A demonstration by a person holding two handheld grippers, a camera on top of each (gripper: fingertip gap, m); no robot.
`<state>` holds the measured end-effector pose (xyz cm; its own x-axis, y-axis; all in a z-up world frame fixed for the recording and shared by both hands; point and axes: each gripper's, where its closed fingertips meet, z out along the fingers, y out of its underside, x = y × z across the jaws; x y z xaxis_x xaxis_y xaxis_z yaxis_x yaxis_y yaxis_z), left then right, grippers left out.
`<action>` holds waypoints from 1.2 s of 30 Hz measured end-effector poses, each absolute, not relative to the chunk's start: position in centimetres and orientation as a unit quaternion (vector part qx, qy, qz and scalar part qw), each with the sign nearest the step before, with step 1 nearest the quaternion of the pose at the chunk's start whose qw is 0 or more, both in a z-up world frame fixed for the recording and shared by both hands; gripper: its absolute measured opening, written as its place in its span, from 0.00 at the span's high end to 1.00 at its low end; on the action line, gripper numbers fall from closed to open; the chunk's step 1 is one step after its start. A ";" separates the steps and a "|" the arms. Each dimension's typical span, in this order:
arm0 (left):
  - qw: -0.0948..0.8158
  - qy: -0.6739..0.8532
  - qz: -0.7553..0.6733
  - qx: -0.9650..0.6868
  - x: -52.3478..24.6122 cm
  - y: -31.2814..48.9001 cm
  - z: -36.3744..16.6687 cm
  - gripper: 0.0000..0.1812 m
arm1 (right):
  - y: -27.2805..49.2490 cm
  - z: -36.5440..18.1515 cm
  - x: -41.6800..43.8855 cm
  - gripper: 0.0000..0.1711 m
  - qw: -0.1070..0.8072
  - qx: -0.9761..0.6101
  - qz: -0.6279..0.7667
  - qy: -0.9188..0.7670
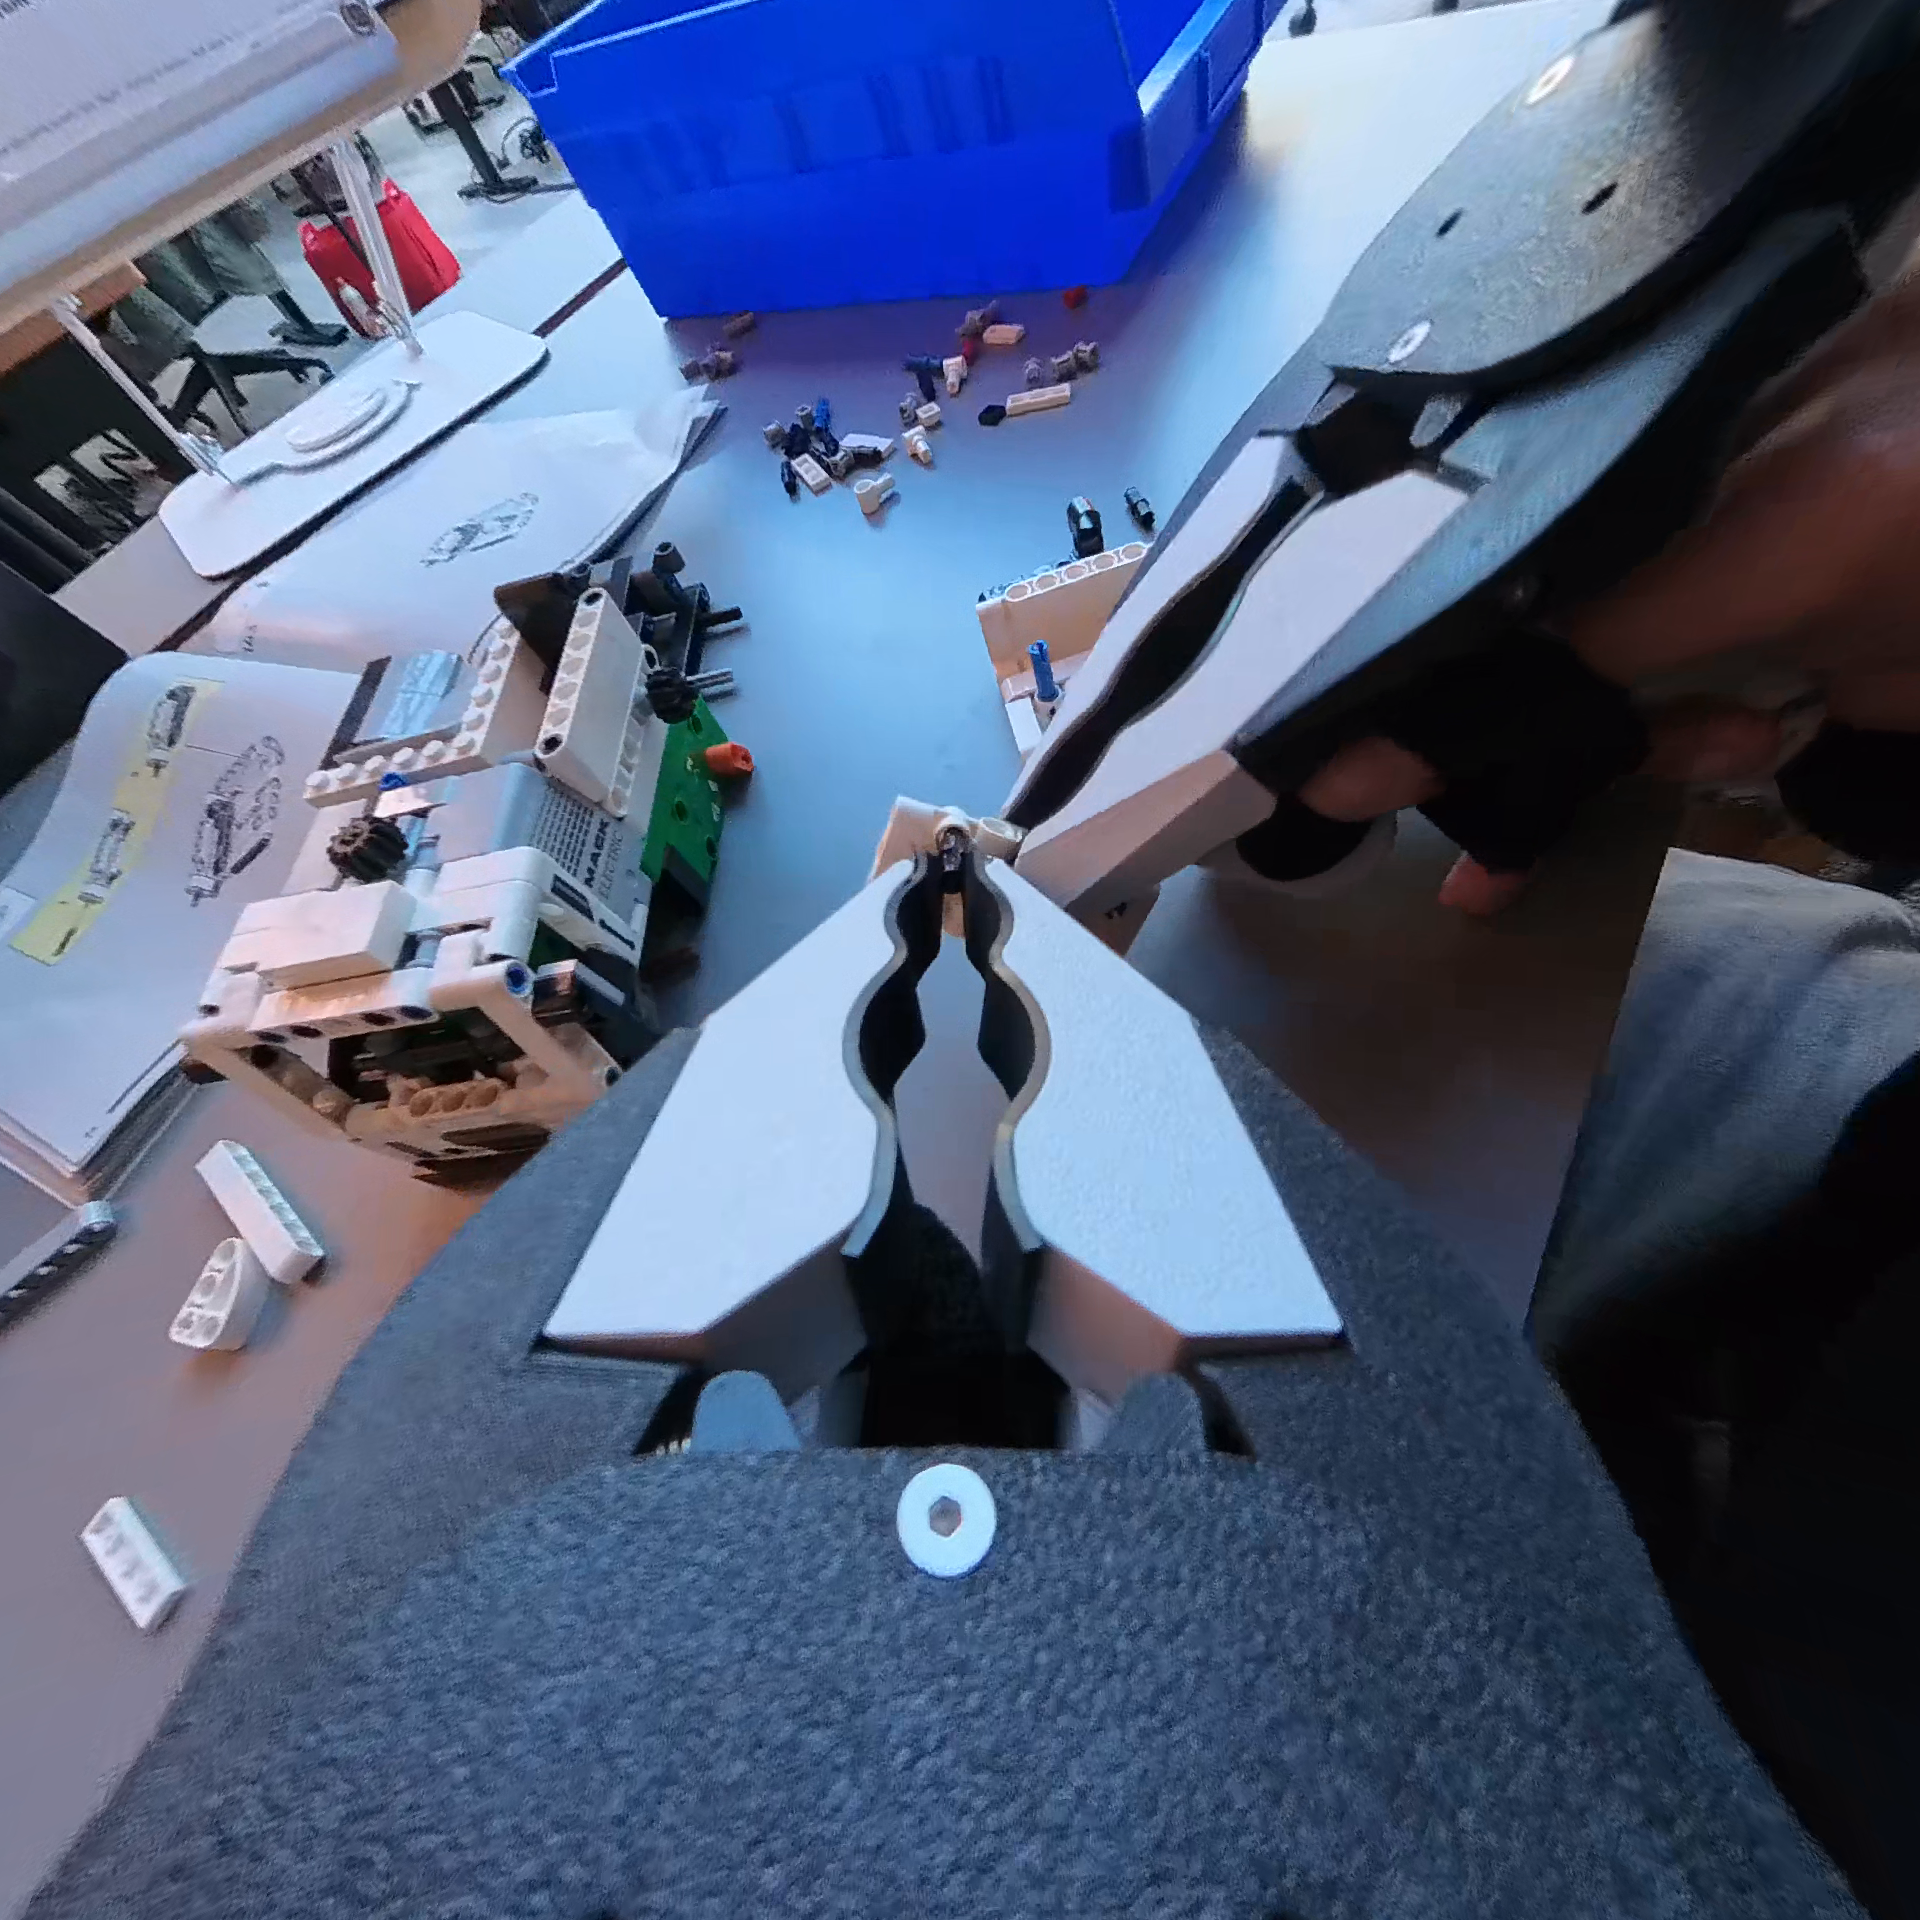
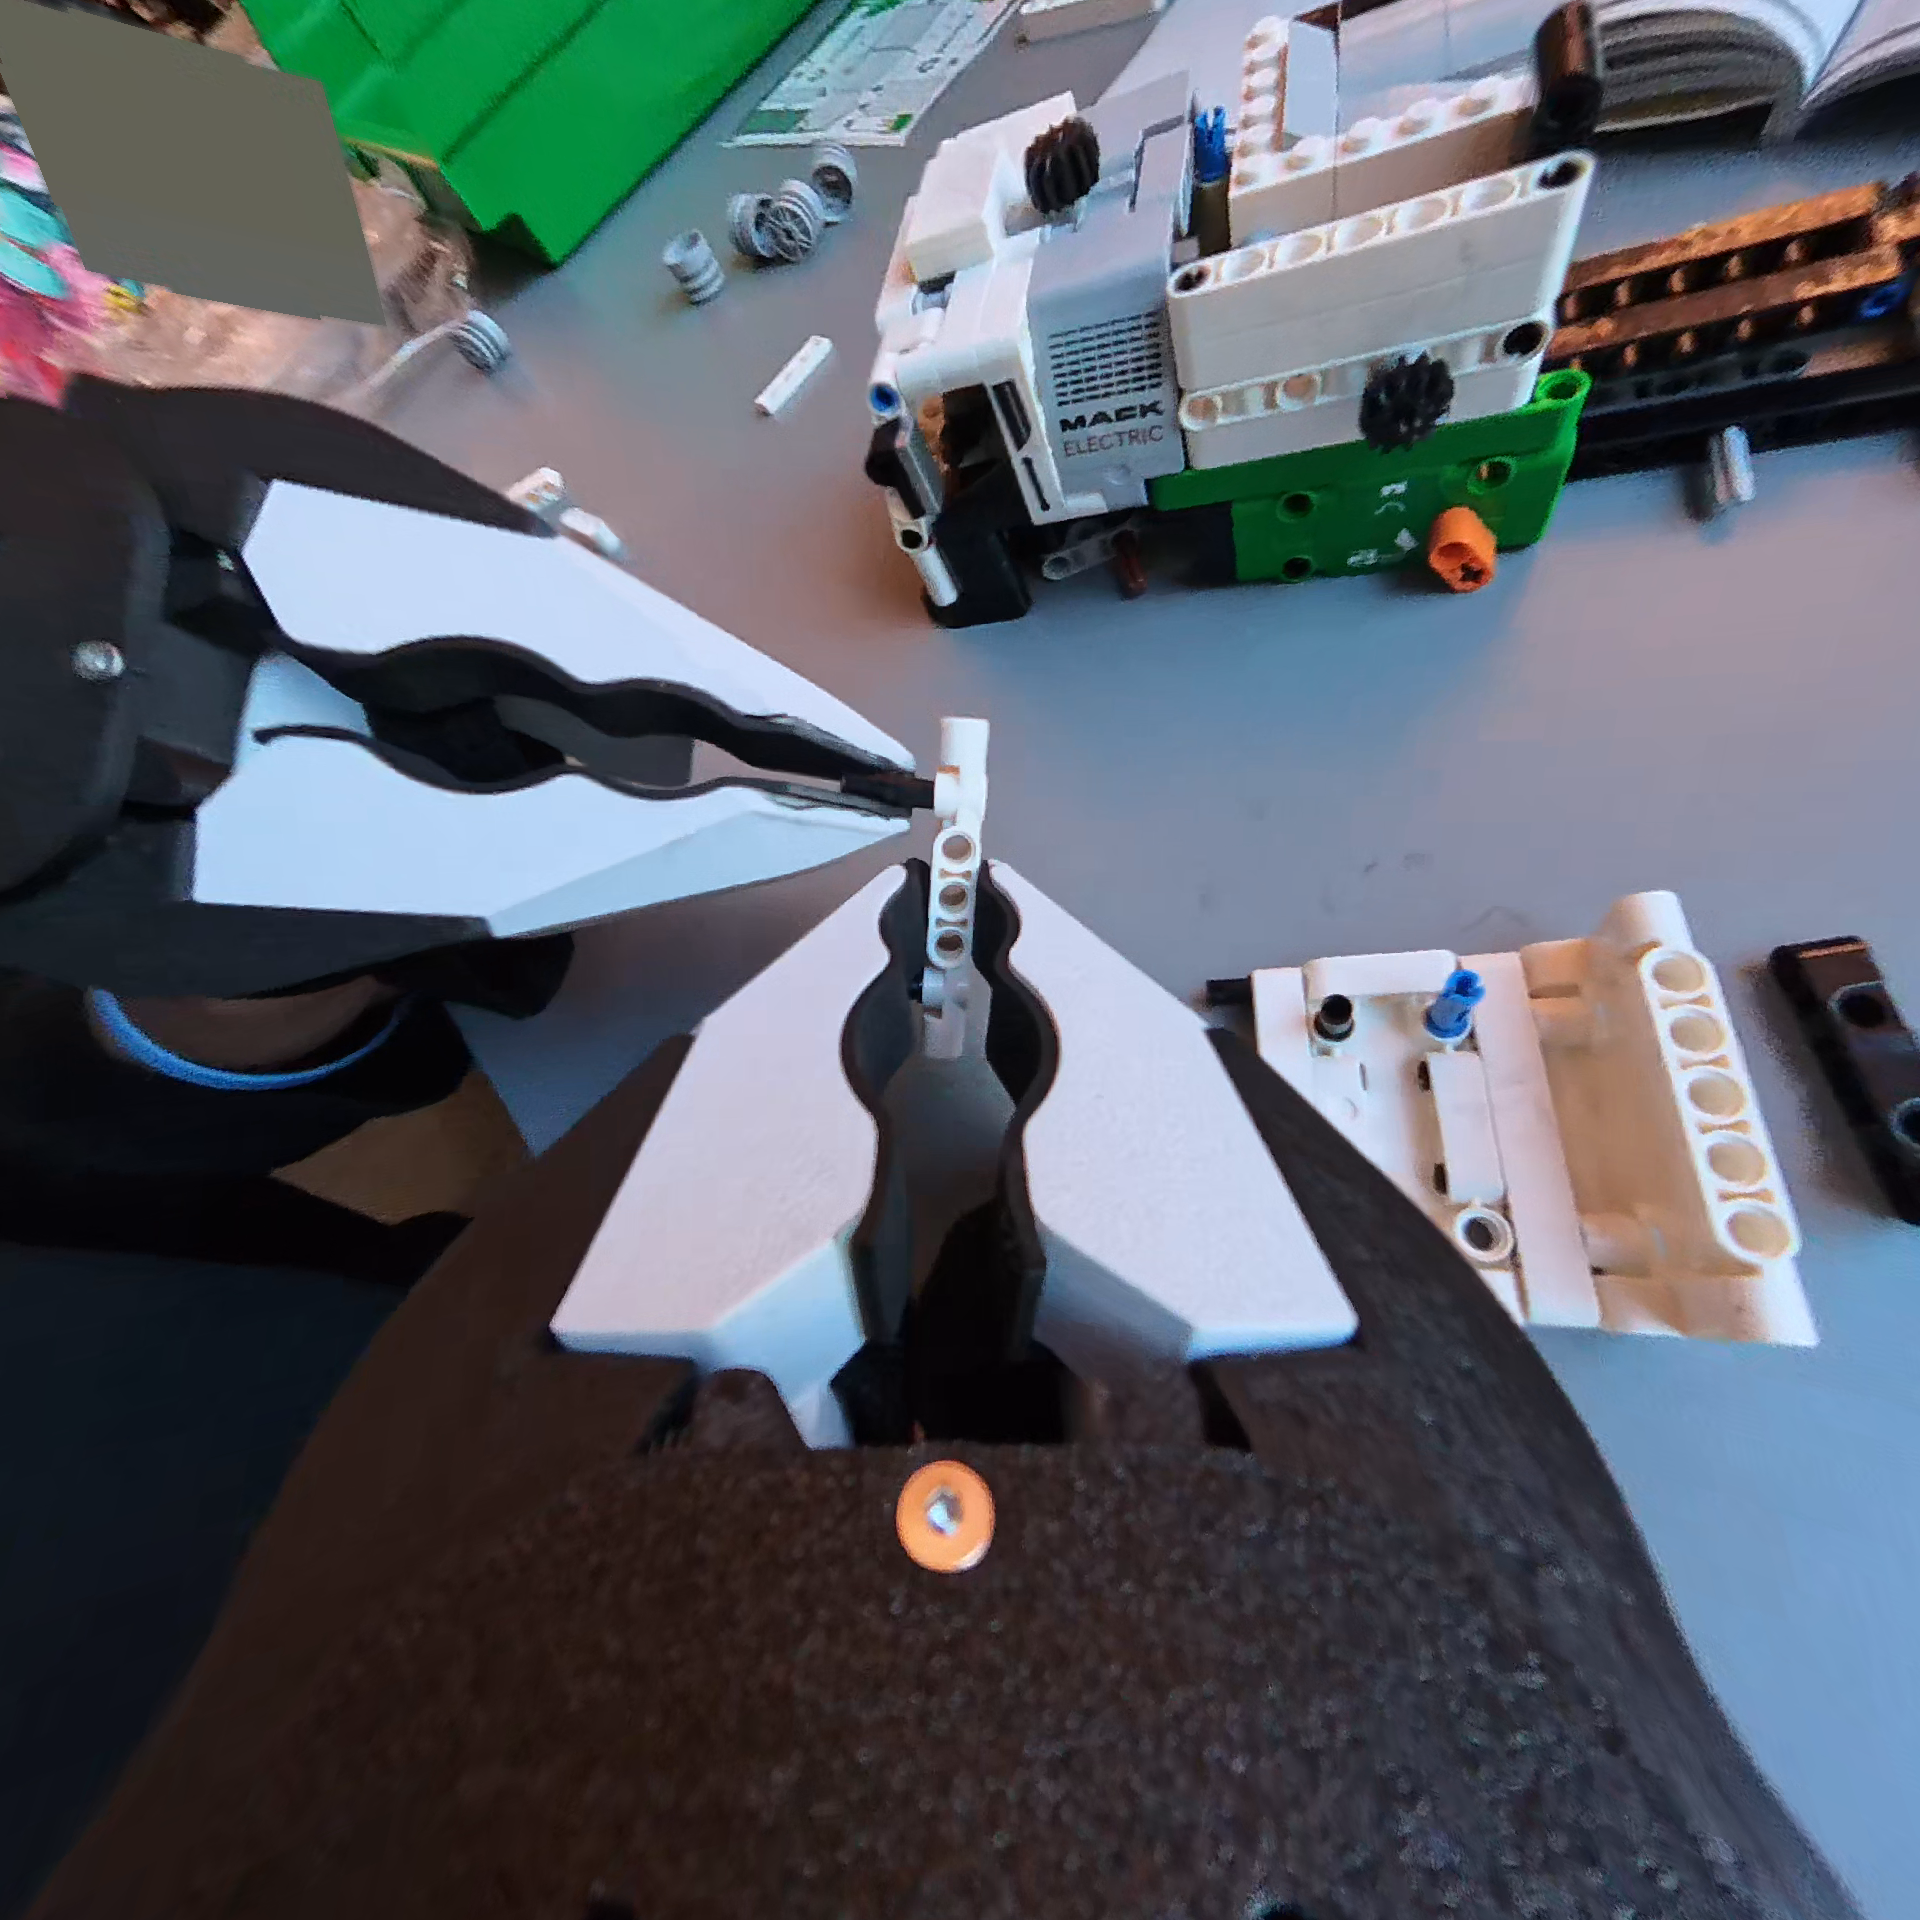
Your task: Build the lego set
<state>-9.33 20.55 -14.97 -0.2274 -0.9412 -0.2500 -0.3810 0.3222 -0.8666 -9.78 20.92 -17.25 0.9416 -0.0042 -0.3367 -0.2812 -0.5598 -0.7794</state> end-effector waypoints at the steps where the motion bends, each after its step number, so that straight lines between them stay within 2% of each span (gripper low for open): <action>1: 0.405 0.703 -0.346 -0.471 -9.3 20.5 -15.0 0.98 | 20.9 -17.3 -9.7 0.96 0.463 -0.873 0.135 0.078; 6: 0.406 0.702 -0.344 -0.473 -9.3 20.6 -15.1 0.98 | 21.0 -17.5 -9.5 0.96 0.457 -0.883 0.083 0.062; 15: 0.444 0.703 -0.321 -0.453 -9.3 20.5 -14.7 0.98 | 20.9 -16.9 -10.1 0.96 0.464 -0.857 0.205 0.089; 23: 0.442 0.713 -0.301 -0.454 -9.1 20.5 -15.3 0.98 | 20.7 -17.1 -9.9 0.95 0.460 -0.863 0.191 0.088; 36: 0.418 0.719 -0.307 -0.463 -9.1 20.4 -15.8 0.98 | 20.6 -17.8 -9.1 0.96 0.452 -0.888 0.059 0.061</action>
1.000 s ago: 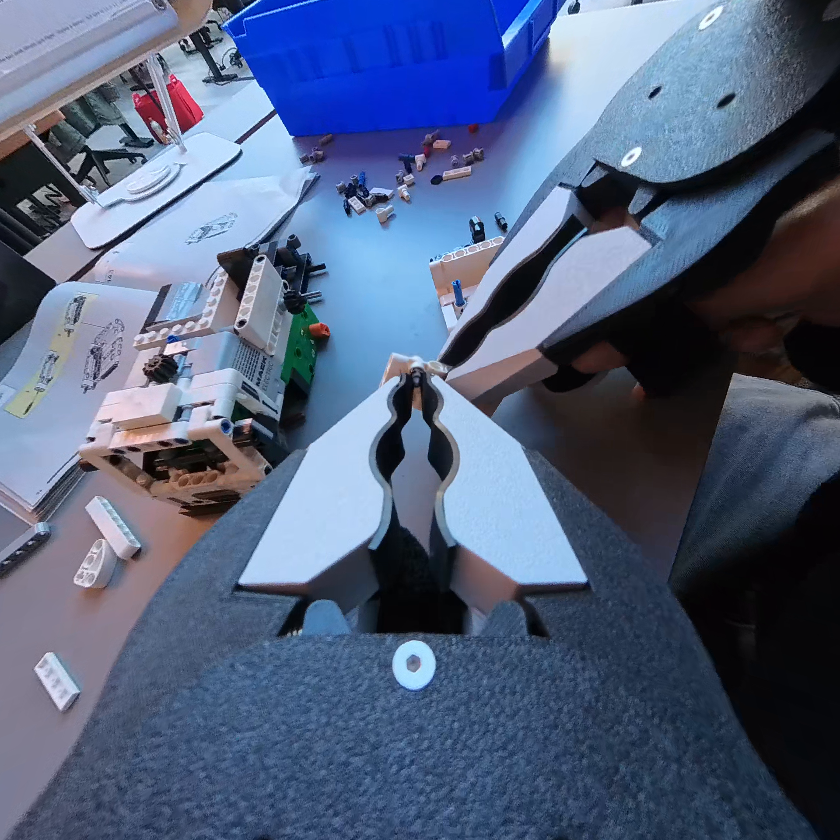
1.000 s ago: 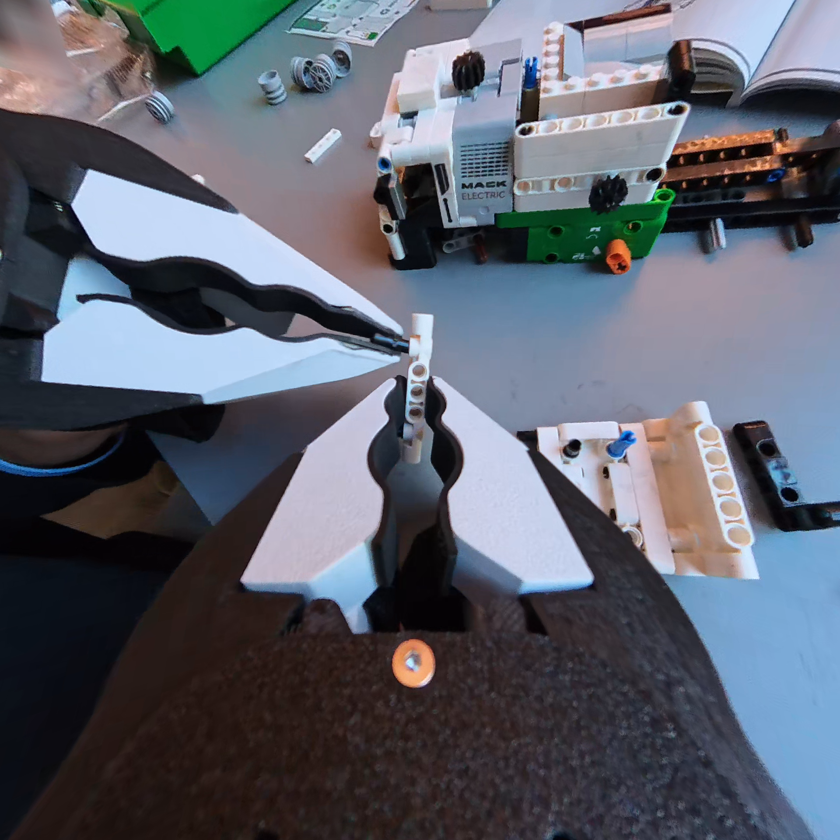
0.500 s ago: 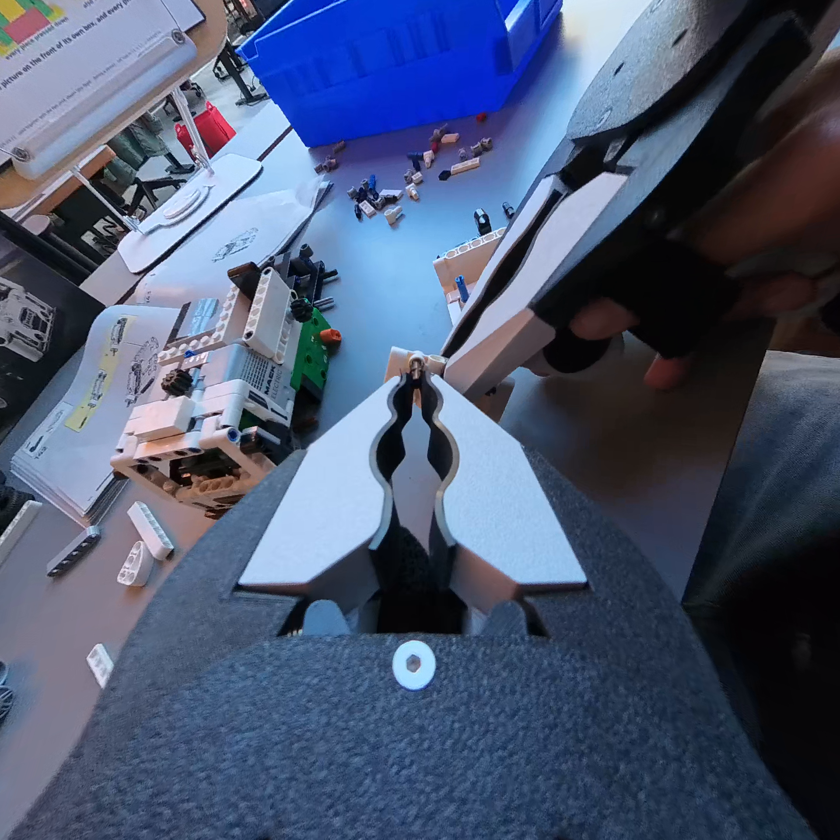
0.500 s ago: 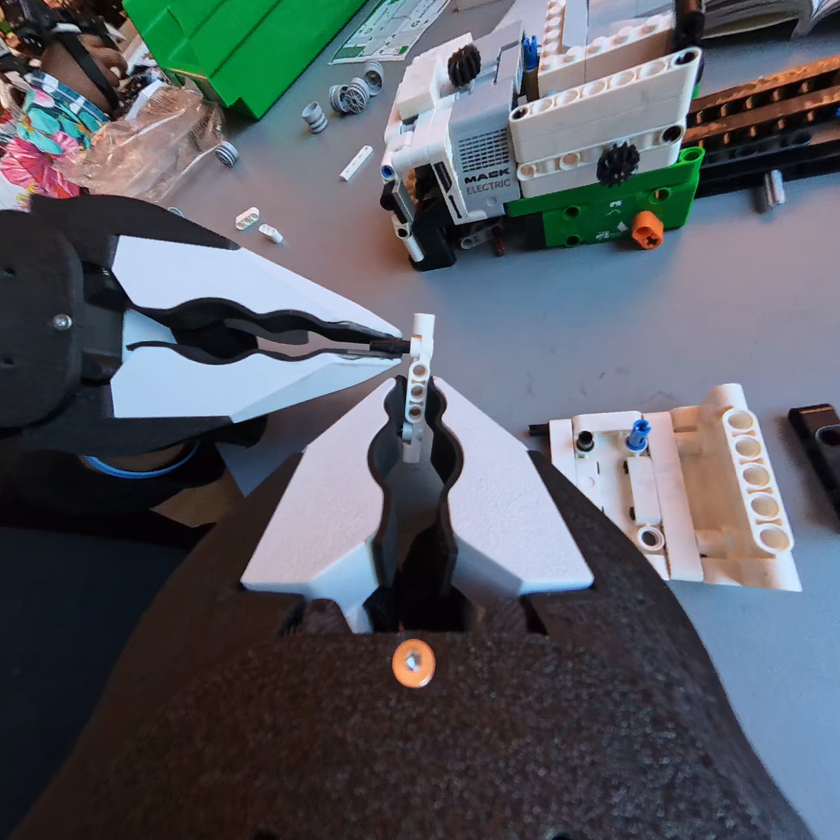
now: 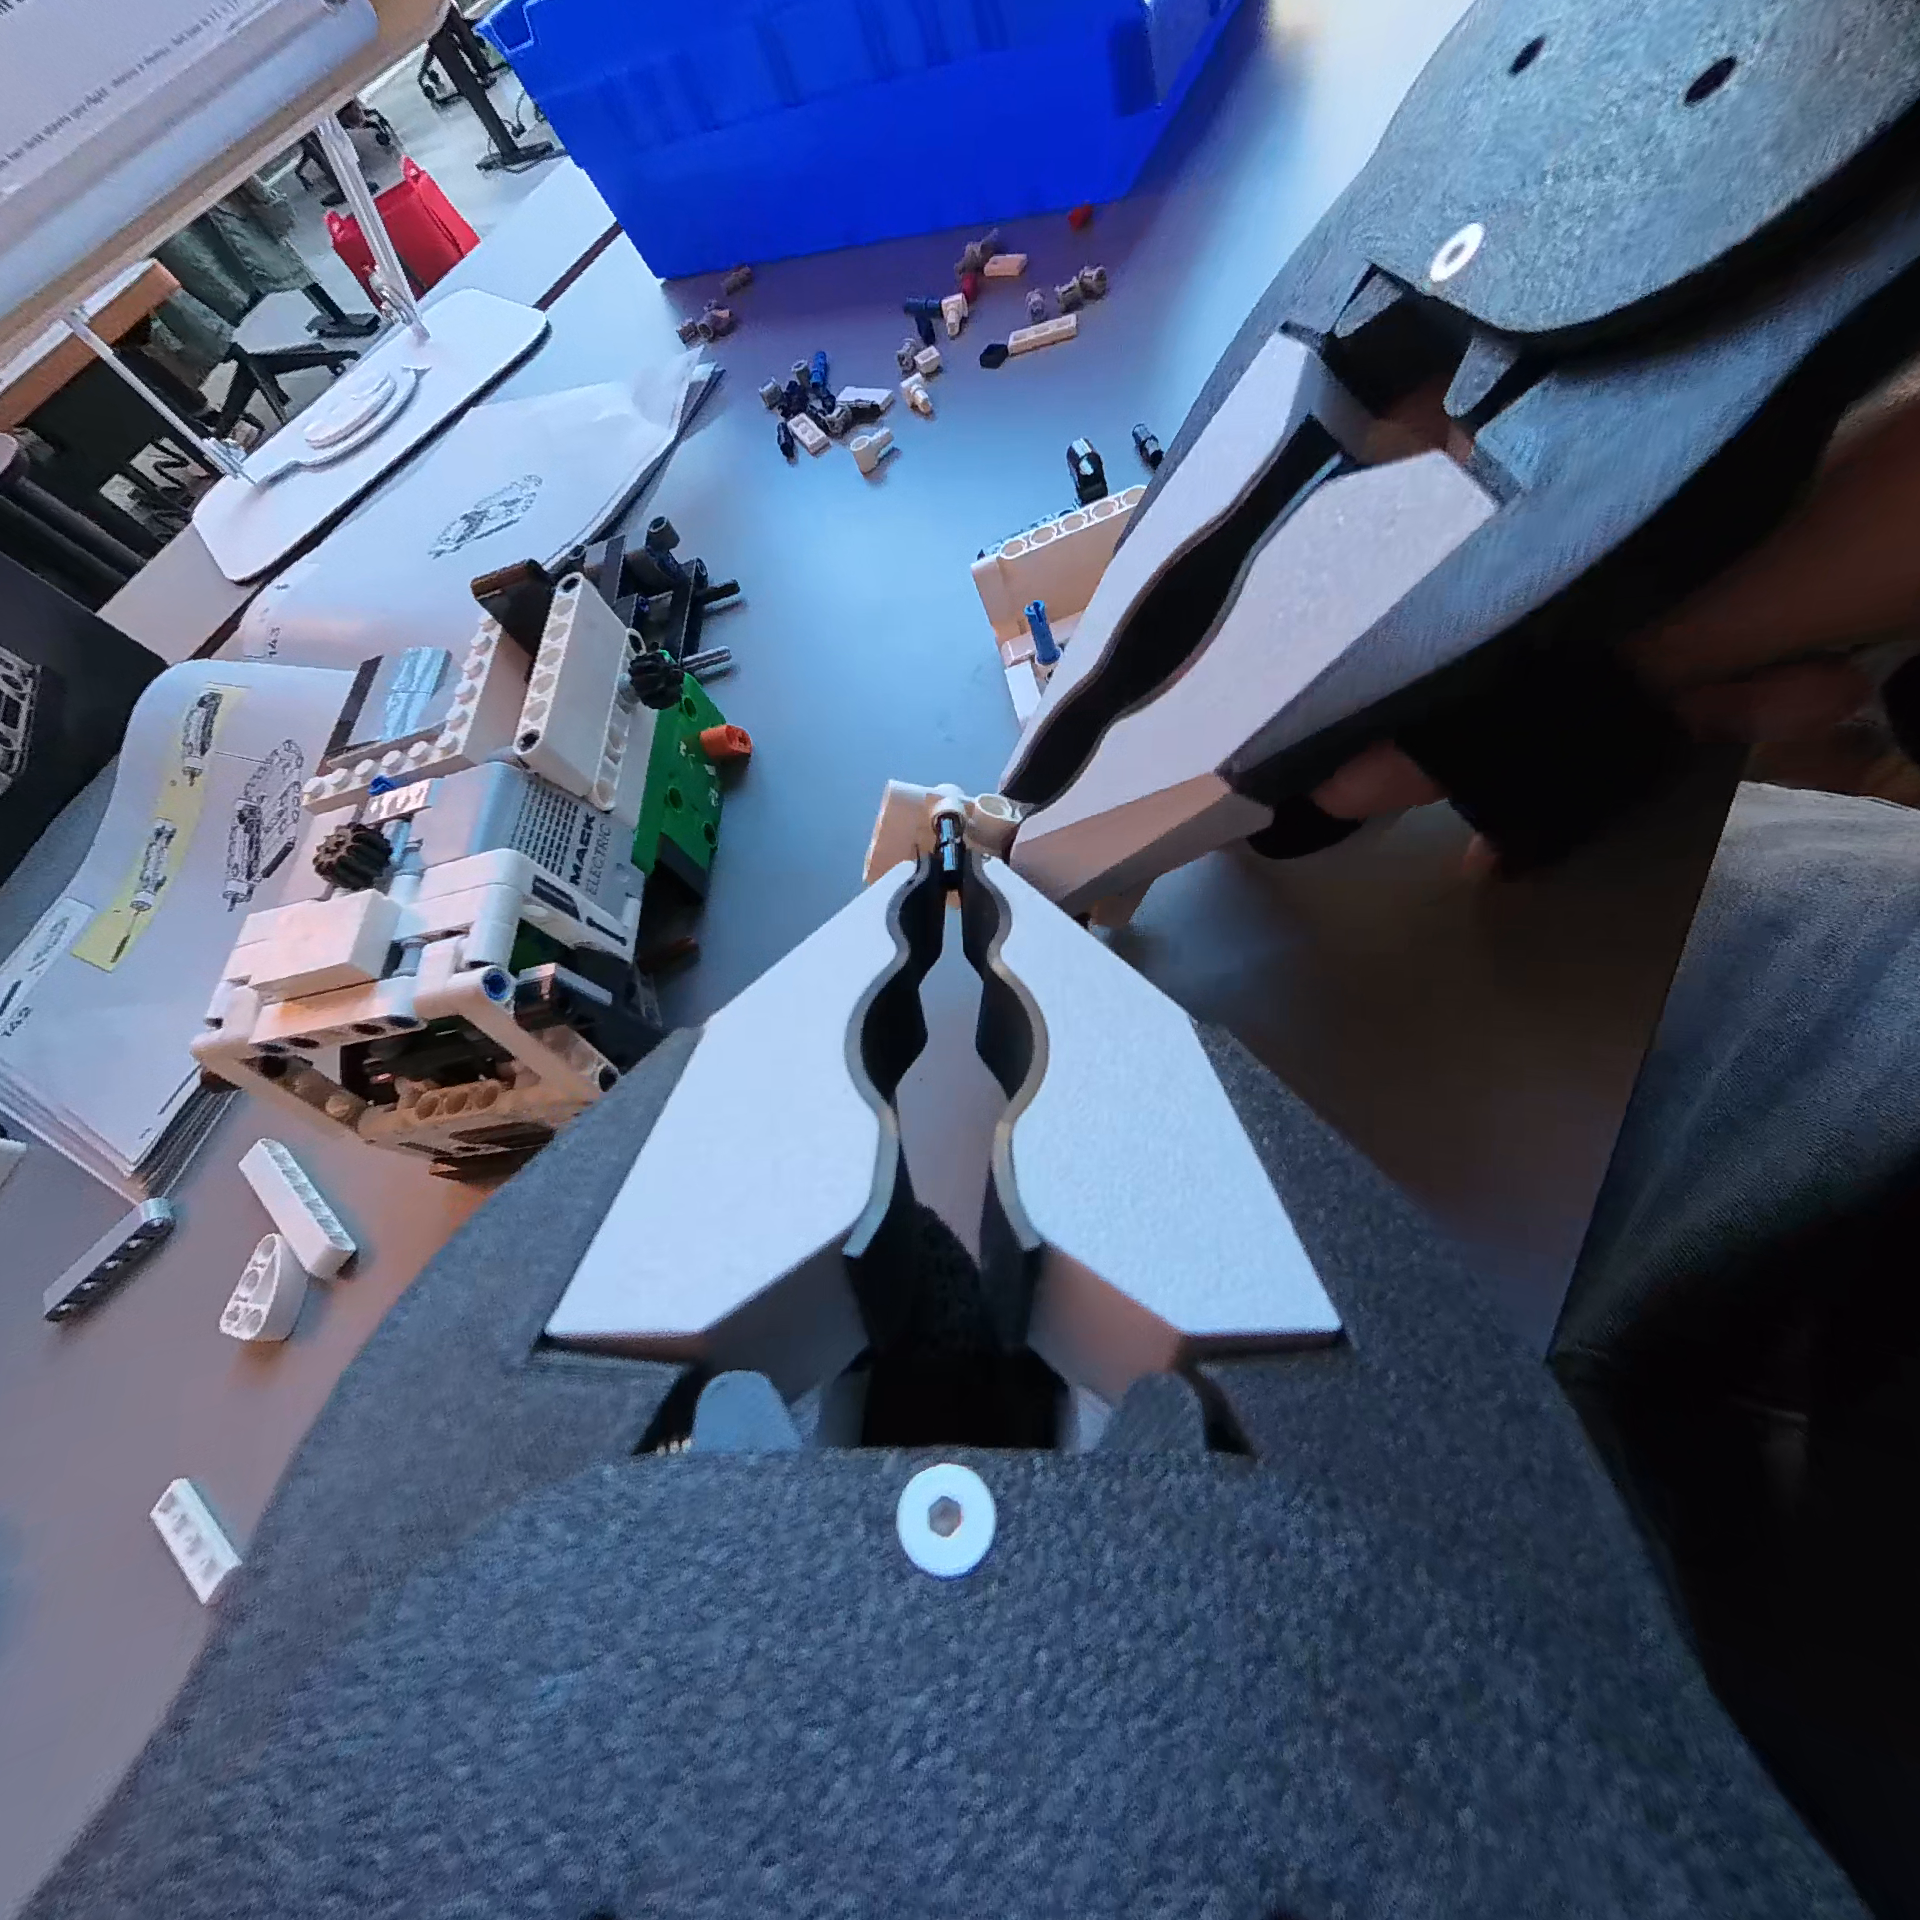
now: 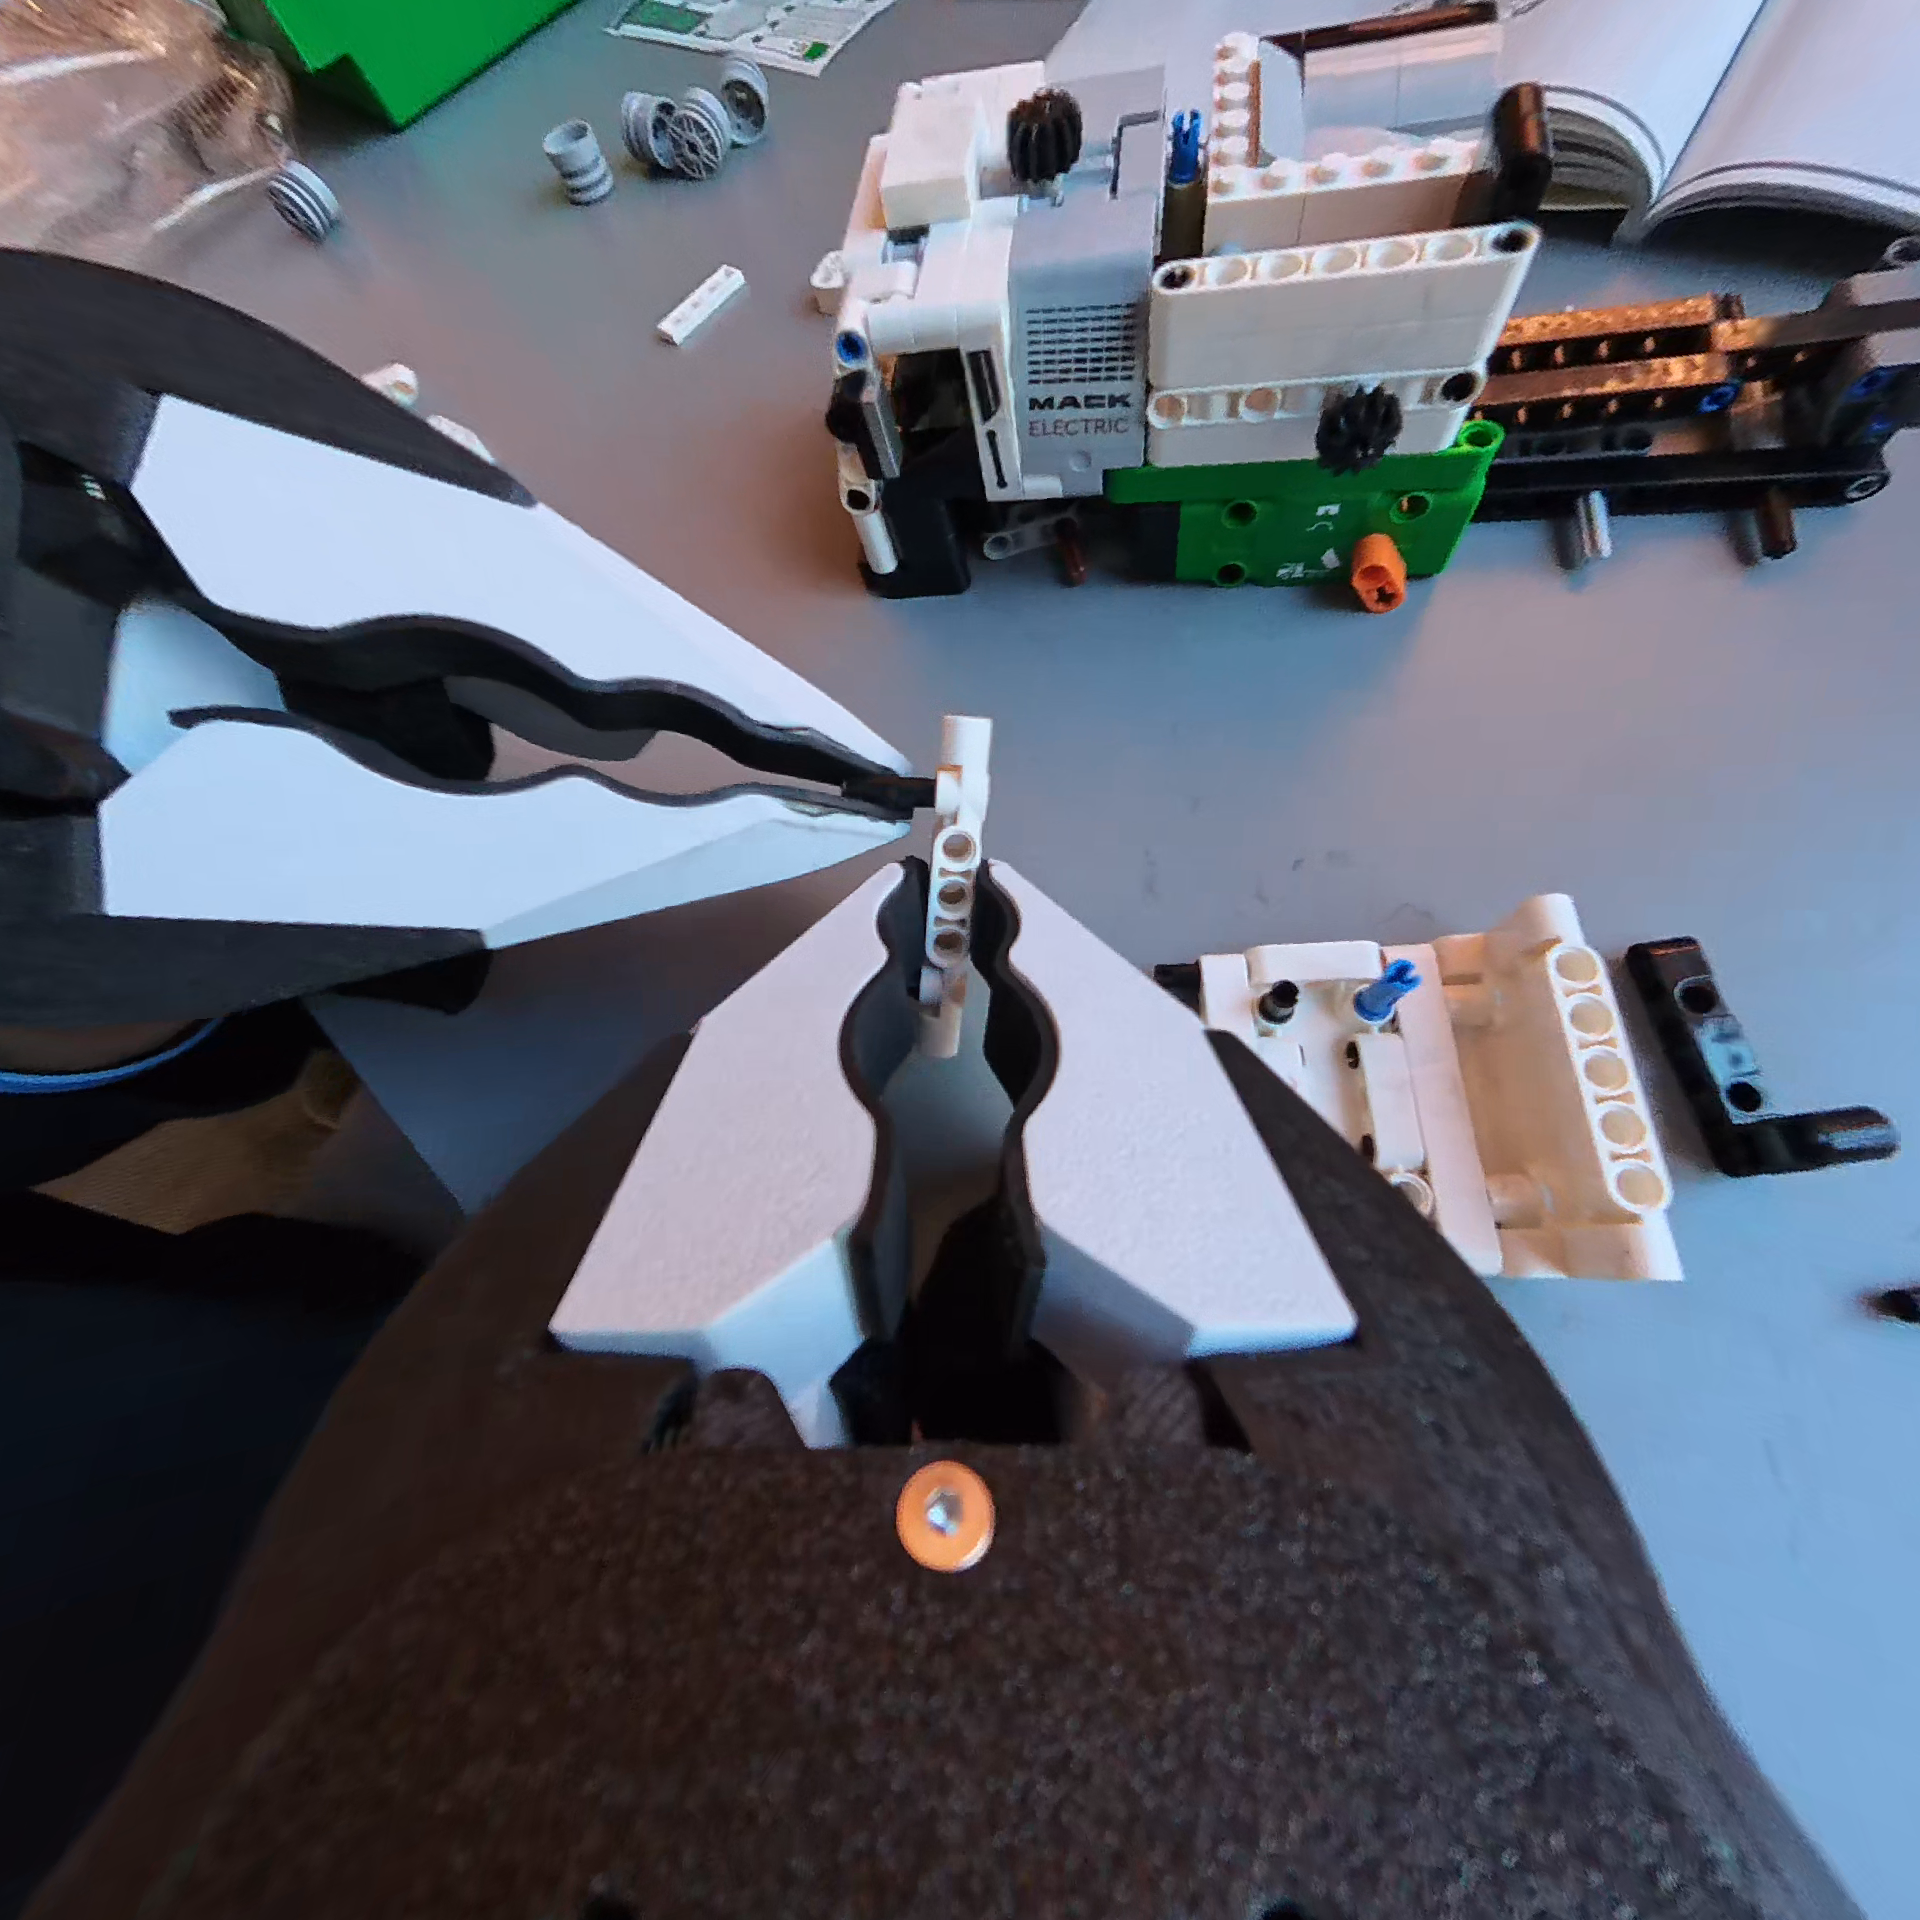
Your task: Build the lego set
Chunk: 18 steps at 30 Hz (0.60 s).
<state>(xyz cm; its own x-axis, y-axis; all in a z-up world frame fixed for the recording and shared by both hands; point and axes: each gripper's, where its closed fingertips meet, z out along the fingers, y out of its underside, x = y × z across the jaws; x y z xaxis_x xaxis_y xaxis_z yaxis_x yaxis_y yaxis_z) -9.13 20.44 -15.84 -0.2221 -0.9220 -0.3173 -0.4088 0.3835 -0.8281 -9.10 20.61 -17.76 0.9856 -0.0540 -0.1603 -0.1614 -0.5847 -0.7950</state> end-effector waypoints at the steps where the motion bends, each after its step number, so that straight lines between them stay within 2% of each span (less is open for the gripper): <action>1: 0.417 0.720 -0.306 -0.463 -9.1 20.4 -15.9 0.98 | 20.6 -17.9 -9.0 0.95 0.449 -0.891 0.041 0.054; 18: 0.421 0.721 -0.302 -0.460 -9.0 20.4 -15.9 0.99 | 20.7 -17.8 -9.4 0.95 0.449 -0.890 0.066 0.051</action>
